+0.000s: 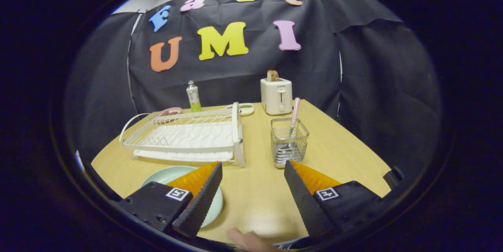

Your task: Take the plate from the dish rack, then take the spoon from the basket and place it into the plate.

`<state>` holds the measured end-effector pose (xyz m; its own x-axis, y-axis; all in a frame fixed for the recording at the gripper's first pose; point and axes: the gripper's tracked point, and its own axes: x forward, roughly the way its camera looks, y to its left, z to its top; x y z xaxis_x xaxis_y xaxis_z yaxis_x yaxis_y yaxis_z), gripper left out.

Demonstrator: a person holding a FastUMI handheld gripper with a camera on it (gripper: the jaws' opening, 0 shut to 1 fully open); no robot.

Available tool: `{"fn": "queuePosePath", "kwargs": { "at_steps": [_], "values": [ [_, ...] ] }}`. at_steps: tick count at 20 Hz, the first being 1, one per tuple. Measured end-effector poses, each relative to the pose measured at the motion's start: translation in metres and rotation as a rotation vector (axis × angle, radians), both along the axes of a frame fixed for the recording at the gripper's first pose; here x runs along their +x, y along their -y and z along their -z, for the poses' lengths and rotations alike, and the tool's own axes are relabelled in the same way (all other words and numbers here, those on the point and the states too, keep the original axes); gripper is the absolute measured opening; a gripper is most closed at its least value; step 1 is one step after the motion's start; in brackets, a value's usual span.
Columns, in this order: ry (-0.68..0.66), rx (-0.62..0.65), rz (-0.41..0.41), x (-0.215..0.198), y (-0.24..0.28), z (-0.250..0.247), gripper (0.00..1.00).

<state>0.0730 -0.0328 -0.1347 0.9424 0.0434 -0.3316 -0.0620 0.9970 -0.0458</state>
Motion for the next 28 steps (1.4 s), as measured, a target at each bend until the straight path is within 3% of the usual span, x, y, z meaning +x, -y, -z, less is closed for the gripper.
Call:
{"fn": "queuePosePath", "kwargs": {
  "at_steps": [3, 9, 18, 23, 24, 26, 27, 28],
  "values": [
    [0.054, 0.008, 0.043, 0.020, 0.023, -0.016, 1.00],
    [0.078, -0.044, 0.014, 0.083, 0.044, -0.035, 1.00],
    [-0.091, 0.017, 0.019, 0.180, 0.068, -0.021, 0.98],
    [-0.130, 0.051, 0.059, 0.214, 0.075, -0.012, 0.65],
    [-0.124, 0.046, 0.076, 0.219, 0.077, -0.012, 0.57],
    [-0.100, 0.073, 0.067, 0.215, 0.069, -0.015, 0.31],
    [-0.085, 0.089, 0.055, 0.216, 0.065, -0.019, 0.22],
    [-0.064, 0.100, 0.047, 0.210, 0.061, -0.027, 0.20]
  ]
}}
